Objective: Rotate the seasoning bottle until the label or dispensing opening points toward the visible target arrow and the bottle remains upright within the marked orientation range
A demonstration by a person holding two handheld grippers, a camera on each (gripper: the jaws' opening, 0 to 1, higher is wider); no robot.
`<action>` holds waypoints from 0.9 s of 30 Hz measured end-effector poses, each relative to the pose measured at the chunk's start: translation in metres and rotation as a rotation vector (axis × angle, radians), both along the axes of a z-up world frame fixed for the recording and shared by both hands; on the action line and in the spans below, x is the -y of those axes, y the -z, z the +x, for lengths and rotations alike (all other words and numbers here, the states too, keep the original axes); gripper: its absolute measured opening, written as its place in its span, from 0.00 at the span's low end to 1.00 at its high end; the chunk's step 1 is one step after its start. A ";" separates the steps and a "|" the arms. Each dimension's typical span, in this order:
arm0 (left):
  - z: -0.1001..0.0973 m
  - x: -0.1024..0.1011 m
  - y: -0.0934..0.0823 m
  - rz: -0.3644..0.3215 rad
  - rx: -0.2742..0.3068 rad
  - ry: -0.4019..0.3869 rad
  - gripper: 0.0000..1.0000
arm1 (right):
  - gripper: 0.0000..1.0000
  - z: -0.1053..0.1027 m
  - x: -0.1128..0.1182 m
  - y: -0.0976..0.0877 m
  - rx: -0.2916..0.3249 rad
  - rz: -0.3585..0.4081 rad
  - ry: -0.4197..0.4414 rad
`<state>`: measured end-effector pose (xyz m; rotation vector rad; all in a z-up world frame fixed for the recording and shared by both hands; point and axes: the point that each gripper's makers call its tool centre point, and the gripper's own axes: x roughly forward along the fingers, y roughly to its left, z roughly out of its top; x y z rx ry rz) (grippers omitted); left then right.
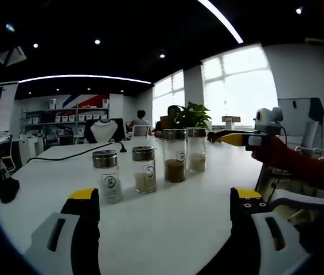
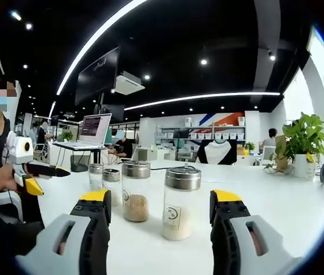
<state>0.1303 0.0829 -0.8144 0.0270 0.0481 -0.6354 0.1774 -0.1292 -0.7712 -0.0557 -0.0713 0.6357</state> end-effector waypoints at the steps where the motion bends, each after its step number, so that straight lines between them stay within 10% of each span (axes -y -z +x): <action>1: 0.000 -0.002 0.000 0.006 -0.001 -0.003 1.00 | 0.73 -0.002 0.000 0.001 -0.001 -0.005 -0.003; 17: -0.006 -0.017 -0.013 0.003 0.028 -0.045 1.00 | 0.91 -0.024 -0.020 0.035 -0.051 -0.131 0.000; 27: -0.014 -0.016 -0.015 -0.028 0.025 -0.063 1.00 | 0.99 -0.046 -0.005 0.030 -0.087 -0.043 0.017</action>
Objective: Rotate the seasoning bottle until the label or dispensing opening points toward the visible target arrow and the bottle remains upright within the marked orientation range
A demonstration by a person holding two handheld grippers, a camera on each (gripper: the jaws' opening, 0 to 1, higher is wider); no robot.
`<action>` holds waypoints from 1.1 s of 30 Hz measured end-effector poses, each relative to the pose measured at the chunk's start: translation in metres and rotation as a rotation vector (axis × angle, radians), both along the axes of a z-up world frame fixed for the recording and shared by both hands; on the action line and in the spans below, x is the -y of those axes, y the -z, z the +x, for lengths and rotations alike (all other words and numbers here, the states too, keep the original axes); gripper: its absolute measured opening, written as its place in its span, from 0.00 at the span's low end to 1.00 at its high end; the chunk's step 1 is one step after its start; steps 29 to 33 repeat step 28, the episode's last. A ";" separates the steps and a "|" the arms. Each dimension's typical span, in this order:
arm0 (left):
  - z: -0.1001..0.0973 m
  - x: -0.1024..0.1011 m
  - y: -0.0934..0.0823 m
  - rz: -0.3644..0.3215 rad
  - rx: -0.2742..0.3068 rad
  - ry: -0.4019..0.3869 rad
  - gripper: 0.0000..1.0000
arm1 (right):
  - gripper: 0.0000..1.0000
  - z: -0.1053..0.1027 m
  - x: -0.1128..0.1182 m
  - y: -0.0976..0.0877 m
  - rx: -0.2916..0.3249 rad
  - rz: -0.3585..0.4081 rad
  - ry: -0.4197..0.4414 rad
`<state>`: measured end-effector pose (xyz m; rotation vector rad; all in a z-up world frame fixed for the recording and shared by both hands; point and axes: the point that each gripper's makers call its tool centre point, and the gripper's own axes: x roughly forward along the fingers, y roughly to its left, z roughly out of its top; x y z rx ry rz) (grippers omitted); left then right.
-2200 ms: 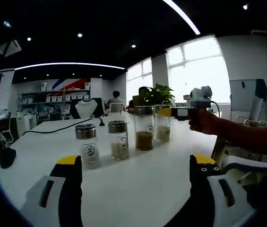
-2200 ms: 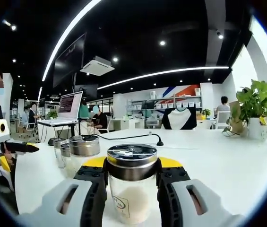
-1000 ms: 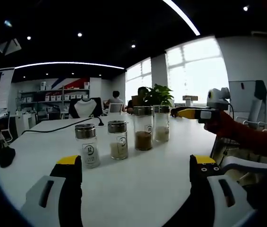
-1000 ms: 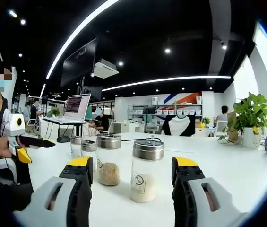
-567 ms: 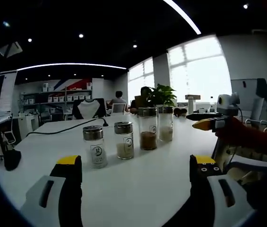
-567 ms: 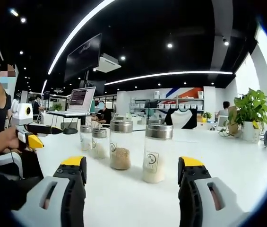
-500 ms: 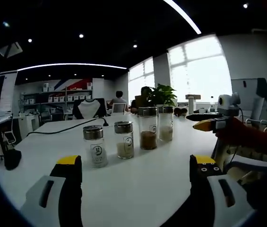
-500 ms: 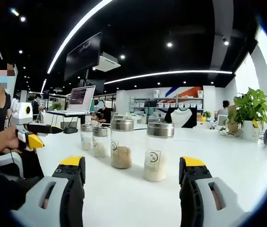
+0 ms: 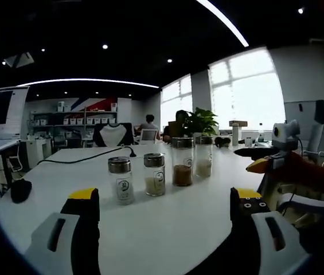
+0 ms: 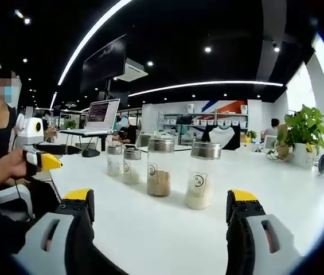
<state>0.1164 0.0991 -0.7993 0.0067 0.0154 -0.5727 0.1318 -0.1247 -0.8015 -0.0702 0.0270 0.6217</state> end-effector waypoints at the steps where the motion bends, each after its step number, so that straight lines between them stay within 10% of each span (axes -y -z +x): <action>1: -0.001 0.001 0.000 -0.002 -0.001 -0.001 1.00 | 0.99 -0.003 0.002 0.000 -0.004 0.002 0.003; 33: -0.026 0.012 0.005 0.004 -0.022 -0.018 1.00 | 0.99 -0.033 0.023 0.000 0.002 0.001 -0.003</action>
